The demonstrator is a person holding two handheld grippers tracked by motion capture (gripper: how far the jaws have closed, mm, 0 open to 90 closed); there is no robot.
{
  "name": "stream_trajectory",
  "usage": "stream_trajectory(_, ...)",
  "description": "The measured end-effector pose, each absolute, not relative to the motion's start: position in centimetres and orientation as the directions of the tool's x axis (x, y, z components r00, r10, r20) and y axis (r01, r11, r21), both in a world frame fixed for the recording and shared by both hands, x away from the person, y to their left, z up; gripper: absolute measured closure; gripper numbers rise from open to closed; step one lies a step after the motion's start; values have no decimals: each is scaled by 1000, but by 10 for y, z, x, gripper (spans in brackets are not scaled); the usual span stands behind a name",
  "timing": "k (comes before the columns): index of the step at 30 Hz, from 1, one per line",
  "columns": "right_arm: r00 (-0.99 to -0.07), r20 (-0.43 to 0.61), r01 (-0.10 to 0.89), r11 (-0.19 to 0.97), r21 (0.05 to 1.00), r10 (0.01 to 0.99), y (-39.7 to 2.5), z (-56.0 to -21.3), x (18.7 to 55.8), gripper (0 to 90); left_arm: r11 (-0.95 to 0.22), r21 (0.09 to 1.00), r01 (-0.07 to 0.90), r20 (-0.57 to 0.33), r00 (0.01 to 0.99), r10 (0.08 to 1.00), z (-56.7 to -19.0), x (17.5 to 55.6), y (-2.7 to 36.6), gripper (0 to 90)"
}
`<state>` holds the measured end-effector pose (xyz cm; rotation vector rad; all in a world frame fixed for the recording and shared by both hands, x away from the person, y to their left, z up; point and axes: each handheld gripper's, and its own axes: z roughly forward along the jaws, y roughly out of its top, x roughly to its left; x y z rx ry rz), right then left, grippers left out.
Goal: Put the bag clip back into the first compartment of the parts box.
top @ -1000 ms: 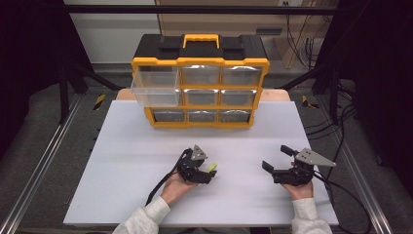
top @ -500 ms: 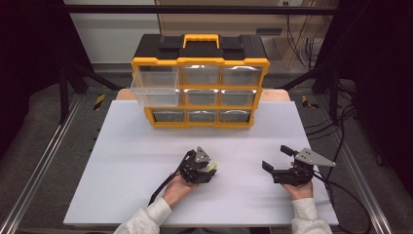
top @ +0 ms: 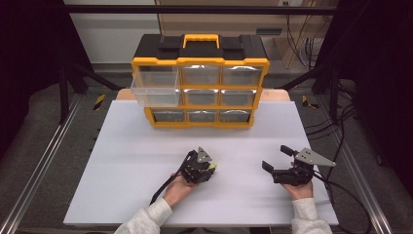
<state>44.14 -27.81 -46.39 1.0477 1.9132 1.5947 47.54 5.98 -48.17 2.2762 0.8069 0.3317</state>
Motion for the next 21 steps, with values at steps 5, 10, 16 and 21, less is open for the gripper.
stream_trajectory(5, -618, 137, 274, 50, 960, 774, -278, -464, 441, 4, -567, 683, 460, 8, 772, 636, -482, 475, 60, 731)
stream_trajectory(10, -618, 134, 272, 50, 961, 775, -278, -464, 442, 4, -561, 684, 466, 2, 768, 640, -482, 476, 60, 759)
stream_trajectory(16, -617, 136, 273, 49, 961, 775, -278, -464, 442, 4, -559, 683, 470, -1, 766, 643, -482, 477, 60, 768)
stream_trajectory(21, -618, 135, 274, 51, 961, 774, -278, -464, 442, 4, -556, 683, 474, -6, 765, 644, -481, 477, 61, 770)
